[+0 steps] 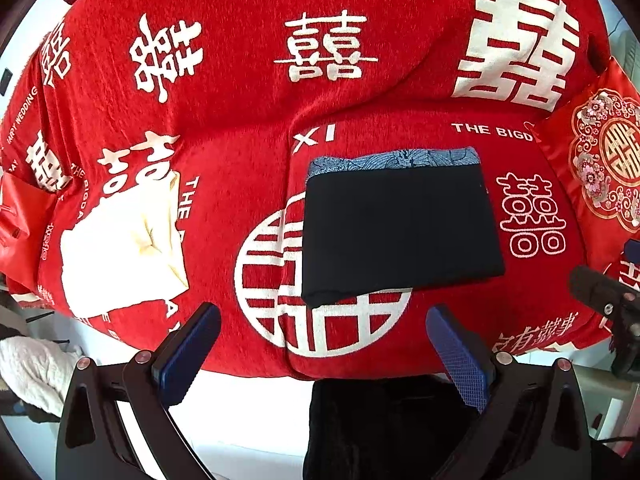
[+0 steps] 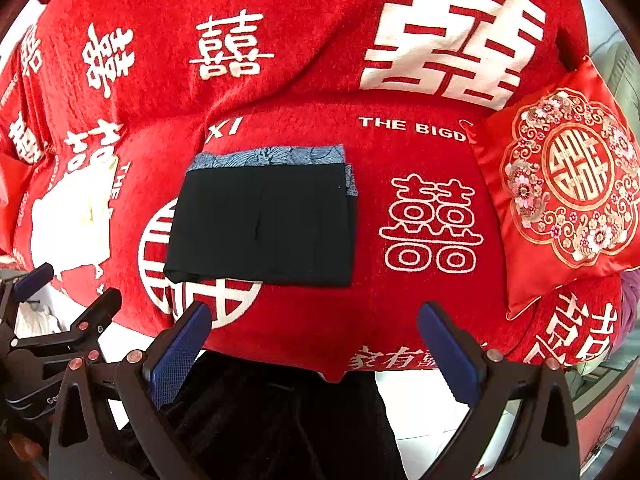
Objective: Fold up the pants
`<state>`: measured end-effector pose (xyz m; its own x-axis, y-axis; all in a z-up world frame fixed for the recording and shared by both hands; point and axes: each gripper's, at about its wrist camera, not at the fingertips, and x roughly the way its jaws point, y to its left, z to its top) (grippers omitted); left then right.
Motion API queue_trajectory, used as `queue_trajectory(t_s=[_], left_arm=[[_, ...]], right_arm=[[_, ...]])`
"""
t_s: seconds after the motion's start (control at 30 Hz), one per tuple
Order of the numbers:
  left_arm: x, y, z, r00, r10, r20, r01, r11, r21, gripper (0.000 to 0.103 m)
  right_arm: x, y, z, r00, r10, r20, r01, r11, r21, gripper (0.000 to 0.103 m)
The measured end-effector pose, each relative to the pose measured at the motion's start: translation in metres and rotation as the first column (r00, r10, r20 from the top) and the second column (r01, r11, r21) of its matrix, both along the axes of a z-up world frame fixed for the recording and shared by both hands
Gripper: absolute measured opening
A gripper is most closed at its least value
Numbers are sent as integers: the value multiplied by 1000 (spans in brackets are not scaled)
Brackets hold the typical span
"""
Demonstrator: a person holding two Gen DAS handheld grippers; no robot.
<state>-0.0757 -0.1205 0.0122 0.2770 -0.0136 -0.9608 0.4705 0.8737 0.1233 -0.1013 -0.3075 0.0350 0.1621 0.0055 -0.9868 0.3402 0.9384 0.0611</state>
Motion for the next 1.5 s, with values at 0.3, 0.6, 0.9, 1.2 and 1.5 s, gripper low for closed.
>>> queue_trajectory(t_s=[0.3, 0.6, 0.9, 1.2, 1.5], left_arm=[[0, 6, 3, 1000, 5, 8, -5, 1000, 7, 103], [0, 8, 5, 1000, -4, 12, 4, 1000, 4, 103], [0, 3, 6, 1000, -4, 12, 4, 1000, 6, 103], [0, 2, 6, 1000, 3, 11, -3, 1000, 6, 103], [3, 2, 6, 1000, 6, 10, -6, 1000, 3, 103]], right_arm=[[5, 13, -1, 999, 41, -9, -41, 999, -10, 103], [5, 14, -1, 999, 34, -17, -34, 999, -25, 103], [5, 16, 0, 999, 36, -19, -37, 999, -38, 103], [6, 14, 0, 999, 34, -21, -34, 999, -38, 103], [7, 14, 0, 999, 31, -19, -32, 999, -42, 103]])
